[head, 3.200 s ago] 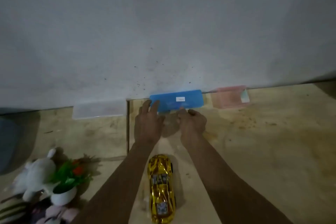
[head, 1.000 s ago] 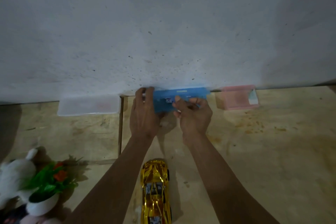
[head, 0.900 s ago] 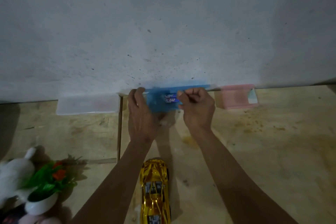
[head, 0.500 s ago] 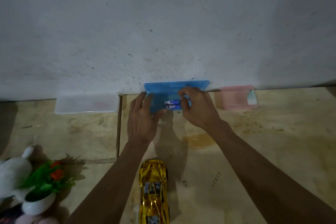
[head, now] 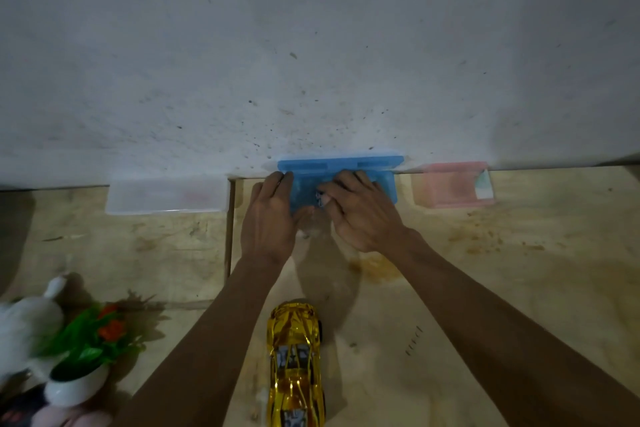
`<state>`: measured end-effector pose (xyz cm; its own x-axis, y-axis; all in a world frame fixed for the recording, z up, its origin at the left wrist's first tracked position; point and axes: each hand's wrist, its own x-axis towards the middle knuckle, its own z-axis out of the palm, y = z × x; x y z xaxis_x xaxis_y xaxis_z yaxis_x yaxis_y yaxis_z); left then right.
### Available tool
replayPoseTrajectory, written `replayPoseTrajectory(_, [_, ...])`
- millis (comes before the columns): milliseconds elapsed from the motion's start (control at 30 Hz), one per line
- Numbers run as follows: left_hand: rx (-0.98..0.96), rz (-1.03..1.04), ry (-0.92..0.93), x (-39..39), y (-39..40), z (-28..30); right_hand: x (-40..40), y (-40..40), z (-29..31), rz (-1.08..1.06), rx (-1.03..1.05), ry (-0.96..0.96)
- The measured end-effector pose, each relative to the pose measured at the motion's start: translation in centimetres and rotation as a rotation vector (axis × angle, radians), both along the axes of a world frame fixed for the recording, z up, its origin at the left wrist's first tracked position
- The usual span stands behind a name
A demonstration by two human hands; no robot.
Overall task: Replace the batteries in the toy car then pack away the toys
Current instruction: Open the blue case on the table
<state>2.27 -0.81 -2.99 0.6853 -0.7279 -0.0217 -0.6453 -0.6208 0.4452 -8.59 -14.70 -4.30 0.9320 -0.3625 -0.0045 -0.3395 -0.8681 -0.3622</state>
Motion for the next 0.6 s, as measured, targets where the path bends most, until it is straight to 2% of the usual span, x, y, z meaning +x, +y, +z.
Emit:
replayPoseTrajectory(333, [0.031, -0.012, 0.005, 0.1, -0.1, 0.4, 0.6, 0.2, -0.6, -0.042, -0.178, 0.039])
replayPoseTrajectory(600, [0.047, -0.009, -0.001, 0.0, -0.1, 0.7, 0.7, -0.9, -1.6, -0.021, -0.320, -0.229])
